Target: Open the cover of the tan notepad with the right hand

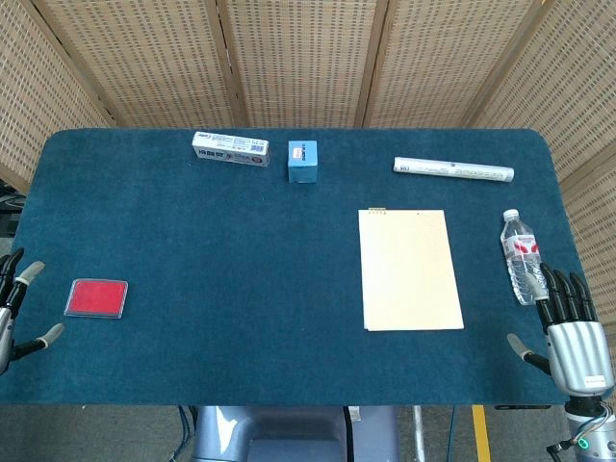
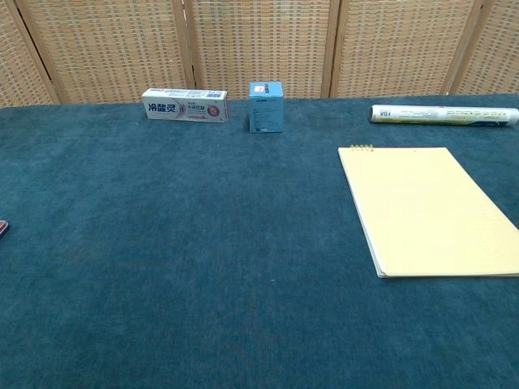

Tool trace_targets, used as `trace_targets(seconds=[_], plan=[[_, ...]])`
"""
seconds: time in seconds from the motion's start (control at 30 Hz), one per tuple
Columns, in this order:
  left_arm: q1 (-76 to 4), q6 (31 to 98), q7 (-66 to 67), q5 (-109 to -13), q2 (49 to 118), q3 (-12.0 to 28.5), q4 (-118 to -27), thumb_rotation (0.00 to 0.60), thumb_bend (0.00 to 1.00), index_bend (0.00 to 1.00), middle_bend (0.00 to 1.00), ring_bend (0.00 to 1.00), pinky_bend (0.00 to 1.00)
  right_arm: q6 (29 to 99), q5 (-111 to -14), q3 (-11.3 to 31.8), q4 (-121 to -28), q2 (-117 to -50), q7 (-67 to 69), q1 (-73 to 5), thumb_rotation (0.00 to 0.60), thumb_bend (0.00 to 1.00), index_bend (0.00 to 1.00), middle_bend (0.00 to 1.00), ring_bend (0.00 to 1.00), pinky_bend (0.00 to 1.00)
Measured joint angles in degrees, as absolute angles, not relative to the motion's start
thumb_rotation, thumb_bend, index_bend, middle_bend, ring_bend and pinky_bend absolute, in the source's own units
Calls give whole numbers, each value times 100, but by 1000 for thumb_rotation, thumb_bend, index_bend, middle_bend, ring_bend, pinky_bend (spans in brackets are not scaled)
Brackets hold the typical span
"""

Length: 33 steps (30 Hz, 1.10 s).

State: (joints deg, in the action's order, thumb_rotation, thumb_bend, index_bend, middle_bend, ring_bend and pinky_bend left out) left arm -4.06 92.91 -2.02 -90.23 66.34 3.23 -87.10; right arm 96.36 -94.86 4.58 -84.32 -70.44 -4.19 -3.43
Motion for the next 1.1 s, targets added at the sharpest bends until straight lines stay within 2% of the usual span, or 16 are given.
trace_targets(seconds=[0.43, 0.6, 0.73, 0.97, 1.1], plan=[[-401, 9110, -113, -8937, 6503, 274, -8901, 600, 0, 0, 0, 0, 0, 9218, -9598, 305, -8430, -7015, -630, -486, 600, 0, 12, 0, 0, 0], [-409, 9057, -73, -8891, 6462, 274, -8985, 600, 0, 0, 0, 0, 0, 8657, -9706, 190, -8102, -7174, -668, -753, 600, 0, 43, 0, 0, 0], [-394, 9091, -51, -8851, 6464, 308, -9016, 600, 0, 0, 0, 0, 0, 8003, -9767, 122, -7444, -7497, -594, -1138, 600, 4, 71, 0, 0, 0], [-348, 9151, -148, -8814, 6442, 335, -9022, 600, 0, 0, 0, 0, 0, 7343, -9928, -33, -6377, -8195, -409, -1691, 600, 261, 74, 0, 0, 0], [-327, 9164, -220, -8804, 6415, 338, -9014, 600, 0, 0, 0, 0, 0, 7190, -9957, -102, -6042, -8480, -310, -1861, 600, 326, 74, 0, 0, 0]])
